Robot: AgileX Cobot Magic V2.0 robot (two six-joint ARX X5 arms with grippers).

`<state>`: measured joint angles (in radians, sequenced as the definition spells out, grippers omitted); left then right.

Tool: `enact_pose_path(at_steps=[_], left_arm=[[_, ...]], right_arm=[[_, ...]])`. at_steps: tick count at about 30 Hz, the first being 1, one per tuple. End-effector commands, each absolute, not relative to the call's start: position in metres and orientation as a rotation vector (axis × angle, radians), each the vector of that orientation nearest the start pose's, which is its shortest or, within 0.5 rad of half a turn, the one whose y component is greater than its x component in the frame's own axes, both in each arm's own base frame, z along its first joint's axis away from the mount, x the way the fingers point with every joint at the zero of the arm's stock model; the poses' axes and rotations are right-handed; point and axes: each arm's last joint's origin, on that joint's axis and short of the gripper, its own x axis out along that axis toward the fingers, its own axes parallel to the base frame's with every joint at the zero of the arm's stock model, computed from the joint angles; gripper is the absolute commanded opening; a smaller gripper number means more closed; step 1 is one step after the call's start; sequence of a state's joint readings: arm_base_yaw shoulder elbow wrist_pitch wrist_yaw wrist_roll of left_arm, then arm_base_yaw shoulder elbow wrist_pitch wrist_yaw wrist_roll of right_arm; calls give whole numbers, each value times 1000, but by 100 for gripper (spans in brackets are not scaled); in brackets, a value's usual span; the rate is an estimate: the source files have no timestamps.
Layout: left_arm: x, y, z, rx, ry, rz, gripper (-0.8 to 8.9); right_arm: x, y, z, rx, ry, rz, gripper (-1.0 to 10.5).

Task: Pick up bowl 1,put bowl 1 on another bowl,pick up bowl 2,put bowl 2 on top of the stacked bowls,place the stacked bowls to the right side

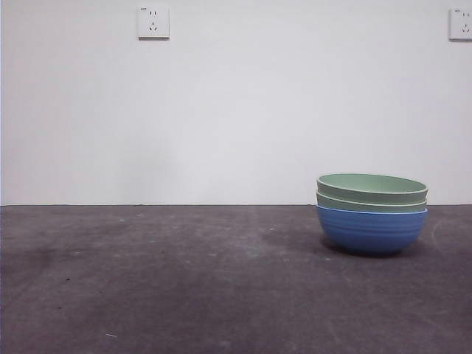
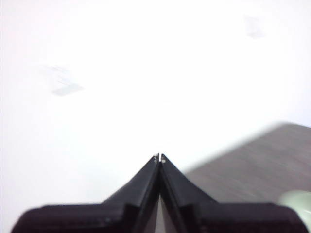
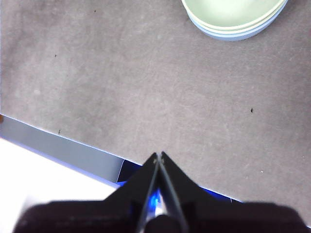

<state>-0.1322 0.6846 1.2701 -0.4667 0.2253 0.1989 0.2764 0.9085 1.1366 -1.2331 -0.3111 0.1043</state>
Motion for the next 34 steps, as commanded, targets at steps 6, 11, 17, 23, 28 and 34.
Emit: enact_pose_path(at_steps=[6,11,17,23,28,34], left_arm=[[85,-7,359,195,-173,-198,-4],[86,-3,301,145,-143,-165,-3],[91,0,241,84,-64,-73,-3],[93,1,204,74,-11,-40,-3],[96,1,182,70,30,-40,-3],[97,1,159,6,70,-44,-3]], right_arm=[[127,45,343,100,1046,486,3],[127,45,343,100,1047,486,3],[127,45,343,100,1047,486,3],[127,45,343,100,1047,486,3],[127,45,343,100,1047,486,3],[127,45,343,100,1047,486,3]])
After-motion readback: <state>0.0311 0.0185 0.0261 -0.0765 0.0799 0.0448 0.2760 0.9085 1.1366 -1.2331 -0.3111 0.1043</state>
